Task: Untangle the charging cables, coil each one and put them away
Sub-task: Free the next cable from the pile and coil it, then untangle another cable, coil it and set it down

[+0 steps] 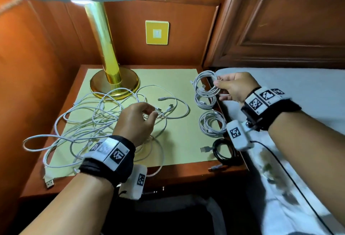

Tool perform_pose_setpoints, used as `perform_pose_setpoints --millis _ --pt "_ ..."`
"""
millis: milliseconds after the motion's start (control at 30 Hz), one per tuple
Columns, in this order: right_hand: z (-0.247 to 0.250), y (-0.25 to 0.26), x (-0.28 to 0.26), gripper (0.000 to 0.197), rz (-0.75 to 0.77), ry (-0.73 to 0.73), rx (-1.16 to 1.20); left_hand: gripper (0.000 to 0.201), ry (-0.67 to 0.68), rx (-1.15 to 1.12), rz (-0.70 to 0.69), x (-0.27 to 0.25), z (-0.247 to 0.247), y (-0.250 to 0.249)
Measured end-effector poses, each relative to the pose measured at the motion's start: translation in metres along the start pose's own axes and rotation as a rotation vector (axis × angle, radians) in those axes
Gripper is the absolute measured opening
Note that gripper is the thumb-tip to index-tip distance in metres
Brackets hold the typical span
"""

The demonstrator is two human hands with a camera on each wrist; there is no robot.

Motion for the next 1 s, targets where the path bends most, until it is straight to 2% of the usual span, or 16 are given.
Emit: perform_pose_setpoints --millis 300,433,567,733,900,1000 --pt "-0.012 -0.004 0.088 0.011 -0.124 -0.009 -0.124 0.015 0.003 -0.034 -0.001 0.028 0.0 0.007" --pt "-0.02 -0.004 0.111 0.02 -0.168 0.046 -0.202 0.012 0.0 -0.073 -0.008 0.037 -0.005 0.006" --pt "-0.032 -0.005 0.127 0.028 -0.236 0.079 -0.21 0.01 0.029 -0.089 0.008 0.042 -0.012 0.004" --pt "-0.048 -0.011 0.139 0.016 -0.259 0.131 -0.247 0.006 0.053 -0.092 0.016 0.046 -0.017 0.0" --pt "-0.051 -0.015 0.14 0.032 -0.279 0.148 -0.315 0.006 0.055 -0.101 0.03 0.045 -0.014 0.001" --pt "-0.05 -0.018 0.14 0.036 -0.274 0.133 -0.451 0.007 0.052 -0.105 0.032 0.044 -0.013 0.001"
Point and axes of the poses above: each hand's wrist, its own x-axis towards the middle knuckle, its own z-axis out of the back of the hand, y = z × x, the point moved 4 cm from there along x, towards the middle knuckle, and after that the axes turned 12 degrees about -x, right-handed, at the moved point
